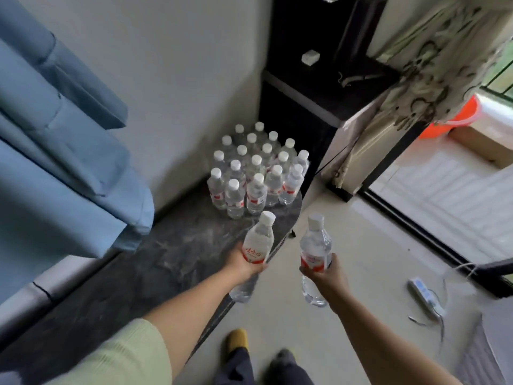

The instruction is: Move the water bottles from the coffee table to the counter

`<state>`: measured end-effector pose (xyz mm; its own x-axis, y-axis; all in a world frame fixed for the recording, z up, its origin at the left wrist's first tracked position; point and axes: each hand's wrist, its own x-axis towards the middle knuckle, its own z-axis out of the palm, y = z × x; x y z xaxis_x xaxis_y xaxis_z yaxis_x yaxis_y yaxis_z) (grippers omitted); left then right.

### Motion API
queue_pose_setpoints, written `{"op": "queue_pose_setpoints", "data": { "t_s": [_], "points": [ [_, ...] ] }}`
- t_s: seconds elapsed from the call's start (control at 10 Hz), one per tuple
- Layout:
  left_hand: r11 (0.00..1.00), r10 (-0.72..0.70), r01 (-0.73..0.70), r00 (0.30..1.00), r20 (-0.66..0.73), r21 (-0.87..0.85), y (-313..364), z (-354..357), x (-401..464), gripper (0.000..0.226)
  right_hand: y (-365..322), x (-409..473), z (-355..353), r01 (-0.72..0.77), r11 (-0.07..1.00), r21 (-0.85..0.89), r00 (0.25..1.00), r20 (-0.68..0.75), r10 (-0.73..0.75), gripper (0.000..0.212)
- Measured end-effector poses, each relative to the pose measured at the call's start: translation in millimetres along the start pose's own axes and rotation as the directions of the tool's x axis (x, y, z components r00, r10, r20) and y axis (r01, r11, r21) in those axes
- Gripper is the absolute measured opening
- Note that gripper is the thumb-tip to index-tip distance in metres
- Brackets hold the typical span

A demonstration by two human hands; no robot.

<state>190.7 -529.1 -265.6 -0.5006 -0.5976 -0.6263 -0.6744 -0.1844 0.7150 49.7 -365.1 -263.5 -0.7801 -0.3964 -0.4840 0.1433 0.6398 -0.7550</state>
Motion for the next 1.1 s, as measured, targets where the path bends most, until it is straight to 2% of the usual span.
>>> {"op": "queue_pose_setpoints", "data": {
  "t_s": [0.1,0.2,0.3,0.4,0.5,0.6,0.7,0.8,1.0,1.1],
  "points": [
    [0.995,-0.046,0.039,0.997,-0.069,-0.093,-1.4,8.7,34.3,0.058,-11.4,40.8,20.6,-0.002,0.999,0.046,0.999,0.051,0.0,0.044],
    [0.979,-0.122,0.085,0.972,-0.198,-0.185,1.9,19.6,74.1,0.059,-24.1,91.6,42.6,0.052,0.993,0.106,0.989,0.133,-0.066,0.036],
    [0.965,-0.165,0.091,0.94,-0.298,-0.248,5.3,30.2,111.9,0.048,-37.0,139.6,64.2,0.089,0.987,0.138,0.971,0.21,-0.116,0.031],
    [0.953,-0.17,0.057,0.914,-0.369,-0.297,11.1,42.2,151.7,0.047,-41.3,185.0,88.6,0.098,0.984,0.148,0.969,0.21,-0.128,0.032],
    [0.943,-0.134,-0.029,0.879,-0.457,-0.333,18.9,58.9,191.6,0.051,-41.2,222.4,111.1,0.081,0.981,0.175,0.978,0.177,-0.112,0.052],
    [0.919,-0.027,-0.212,0.806,-0.592,-0.331,16.5,79.3,219.2,0.062,-41.2,246.6,125.1,0.141,0.972,0.186,0.975,0.146,-0.17,0.059],
    [0.859,-0.066,-0.267,0.789,-0.611,-0.438,5.5,99.0,234.1,0.068,-27.6,259.7,128.5,0.171,0.969,0.179,0.967,0.158,-0.2,0.051],
    [0.804,-0.12,-0.264,0.806,-0.579,-0.534,-6.7,111.7,246.6,0.073,-9.4,268.4,125.0,0.126,0.983,0.132,0.971,0.188,-0.149,0.048],
    [0.832,-0.106,-0.178,0.879,-0.466,-0.525,-16.4,104.3,248.1,0.071,-10.6,274.1,115.4,0.061,0.99,0.129,0.946,0.308,-0.098,0.055],
    [0.854,-0.113,-0.114,0.911,-0.396,-0.507,-14.2,94.2,237.5,0.065,-13.4,267.1,105.1,0.063,0.99,0.123,0.941,0.323,-0.1,0.054]
  ]
}}
